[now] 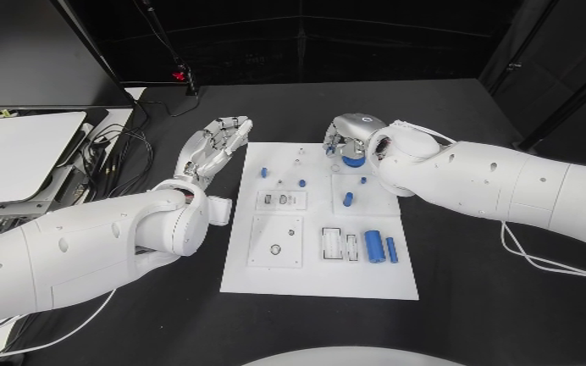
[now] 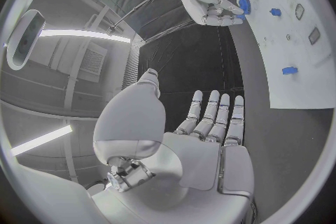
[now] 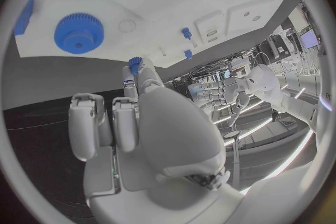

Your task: Assemble the parts on the task board

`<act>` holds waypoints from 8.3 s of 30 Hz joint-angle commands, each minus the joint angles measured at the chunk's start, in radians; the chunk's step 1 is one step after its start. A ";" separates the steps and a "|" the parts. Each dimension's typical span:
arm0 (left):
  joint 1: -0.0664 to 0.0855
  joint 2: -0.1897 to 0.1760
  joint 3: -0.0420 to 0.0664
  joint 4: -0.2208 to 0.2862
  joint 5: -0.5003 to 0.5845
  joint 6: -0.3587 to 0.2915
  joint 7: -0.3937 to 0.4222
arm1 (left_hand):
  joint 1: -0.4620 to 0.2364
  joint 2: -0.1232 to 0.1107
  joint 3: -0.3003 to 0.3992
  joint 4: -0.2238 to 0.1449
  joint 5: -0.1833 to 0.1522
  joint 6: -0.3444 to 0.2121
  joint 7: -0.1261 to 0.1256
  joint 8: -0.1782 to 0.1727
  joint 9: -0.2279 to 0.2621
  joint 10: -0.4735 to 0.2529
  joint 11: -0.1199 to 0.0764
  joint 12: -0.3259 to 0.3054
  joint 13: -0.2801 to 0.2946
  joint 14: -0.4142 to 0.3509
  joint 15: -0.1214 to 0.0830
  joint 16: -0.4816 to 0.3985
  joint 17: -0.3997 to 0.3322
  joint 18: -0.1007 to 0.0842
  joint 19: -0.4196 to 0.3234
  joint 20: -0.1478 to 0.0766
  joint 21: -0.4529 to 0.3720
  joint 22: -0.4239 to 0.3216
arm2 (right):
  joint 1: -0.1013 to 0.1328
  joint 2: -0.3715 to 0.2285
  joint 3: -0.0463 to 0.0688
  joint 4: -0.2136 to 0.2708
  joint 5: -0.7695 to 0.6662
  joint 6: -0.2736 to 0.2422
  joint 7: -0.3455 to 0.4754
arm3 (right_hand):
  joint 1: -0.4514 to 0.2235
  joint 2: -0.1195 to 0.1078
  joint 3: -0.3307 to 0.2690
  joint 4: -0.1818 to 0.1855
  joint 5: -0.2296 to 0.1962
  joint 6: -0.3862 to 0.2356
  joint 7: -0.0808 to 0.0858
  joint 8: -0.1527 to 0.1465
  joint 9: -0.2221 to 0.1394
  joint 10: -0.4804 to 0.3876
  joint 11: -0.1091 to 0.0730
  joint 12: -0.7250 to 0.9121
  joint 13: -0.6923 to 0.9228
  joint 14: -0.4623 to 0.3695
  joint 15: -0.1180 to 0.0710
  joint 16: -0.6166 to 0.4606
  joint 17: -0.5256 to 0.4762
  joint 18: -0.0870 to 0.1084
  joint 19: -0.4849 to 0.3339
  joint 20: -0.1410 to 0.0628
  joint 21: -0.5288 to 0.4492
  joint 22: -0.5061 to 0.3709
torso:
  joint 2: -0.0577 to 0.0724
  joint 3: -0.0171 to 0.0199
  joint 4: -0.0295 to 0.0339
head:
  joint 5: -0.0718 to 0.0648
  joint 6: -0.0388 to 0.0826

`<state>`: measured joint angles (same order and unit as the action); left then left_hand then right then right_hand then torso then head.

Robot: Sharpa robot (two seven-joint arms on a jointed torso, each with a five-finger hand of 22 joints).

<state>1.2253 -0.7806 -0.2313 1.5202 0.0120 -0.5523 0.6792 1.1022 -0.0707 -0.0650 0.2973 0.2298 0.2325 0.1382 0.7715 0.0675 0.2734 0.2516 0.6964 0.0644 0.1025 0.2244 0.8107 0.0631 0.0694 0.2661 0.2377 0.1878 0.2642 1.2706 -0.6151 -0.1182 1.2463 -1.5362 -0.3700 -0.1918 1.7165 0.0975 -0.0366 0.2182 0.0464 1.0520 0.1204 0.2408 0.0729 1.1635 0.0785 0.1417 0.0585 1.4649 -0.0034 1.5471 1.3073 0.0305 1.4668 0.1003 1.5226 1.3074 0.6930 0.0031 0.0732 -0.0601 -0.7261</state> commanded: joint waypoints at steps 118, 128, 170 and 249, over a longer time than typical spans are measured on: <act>0.001 0.007 0.001 -0.019 -0.006 0.024 0.346 | 0.013 0.036 0.015 -0.002 0.012 0.004 0.158 0.000 -0.002 0.003 0.009 0.005 0.000 0.001 0.015 0.008 0.001 0.010 -0.005 0.010 0.012 0.004 | 0.002 0.181 0.005 -0.221 0.078 -0.105 0.100 | -0.256 -0.203 0.030 0.074 0.000 -0.177 -0.029 -0.178 -0.007 -0.135 0.041 -0.073 0.006 0.048 0.042 -0.059 -0.034 0.015 -0.007 0.044 -0.053 0.107 | 0.034 0.0061 0.0335 | 0.037 -0.011; 0.001 0.004 0.001 -0.020 -0.006 0.026 0.344 | 0.014 0.037 0.015 -0.002 0.013 0.004 0.159 -0.001 -0.002 0.004 0.010 0.005 0.000 0.002 0.016 0.009 0.001 0.010 -0.005 0.010 0.013 0.004 | 0.006 0.025 0.006 -0.050 0.406 -0.257 0.234 | -0.278 -0.210 0.094 0.068 0.002 -0.240 0.016 -0.171 -0.004 -0.136 0.042 -0.059 0.010 0.033 0.043 -0.085 -0.104 0.028 -0.038 0.047 -0.088 0.062 | 0.029 0.0027 0.0303 | 0.037 -0.007; 0.000 0.011 -0.001 -0.034 -0.006 0.026 0.343 | 0.018 0.042 0.016 -0.003 0.018 0.005 0.159 -0.001 -0.002 0.006 0.011 0.006 0.000 0.003 0.018 0.010 0.002 0.009 -0.006 0.013 0.014 0.005 | 0.004 -0.231 0.021 0.050 0.192 0.035 0.027 | -0.335 -0.244 0.080 0.071 0.350 -0.473 0.030 0.347 0.134 0.407 0.010 1.429 1.512 0.106 0.027 0.024 0.264 -0.030 0.104 0.034 0.048 0.263 | 0.027 0.0013 0.0267 | -0.052 0.017; -0.001 0.006 -0.002 -0.031 -0.006 0.023 0.337 | 0.021 0.051 0.017 -0.003 0.022 0.006 0.159 -0.003 -0.002 0.007 0.012 0.007 0.000 0.004 0.021 0.011 0.002 0.009 -0.007 0.015 0.016 0.006 | -0.015 -0.124 0.021 -0.010 0.122 0.081 -0.057 | -0.272 -0.174 0.228 0.028 0.283 -0.075 0.005 0.103 0.002 0.407 -0.014 1.429 1.512 0.106 0.013 0.024 0.264 -0.030 0.104 0.023 0.048 0.263 | 0.026 0.0011 0.0275 | -0.029 0.000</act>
<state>1.2235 -0.7748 -0.2343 1.4871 0.0119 -0.5360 0.6797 1.1244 -0.0271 -0.0563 0.2943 0.2453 0.2325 0.1382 0.7715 0.0671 0.2803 0.2585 0.6999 0.0643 0.1085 0.2373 0.8187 0.0631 0.0695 0.2590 0.2448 0.2008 0.2688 1.2580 -0.7365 -0.0943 1.2331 -1.4147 -0.2600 -0.2612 1.4281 -0.0823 0.1871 0.2480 0.3263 0.9141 0.1716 0.3472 0.0727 1.4667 0.0712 1.5683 1.3076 1.4647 0.0170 1.5683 1.3074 0.0150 1.4648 0.1304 1.5675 1.3074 0.7190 0.0039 0.1002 -0.0904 -0.7274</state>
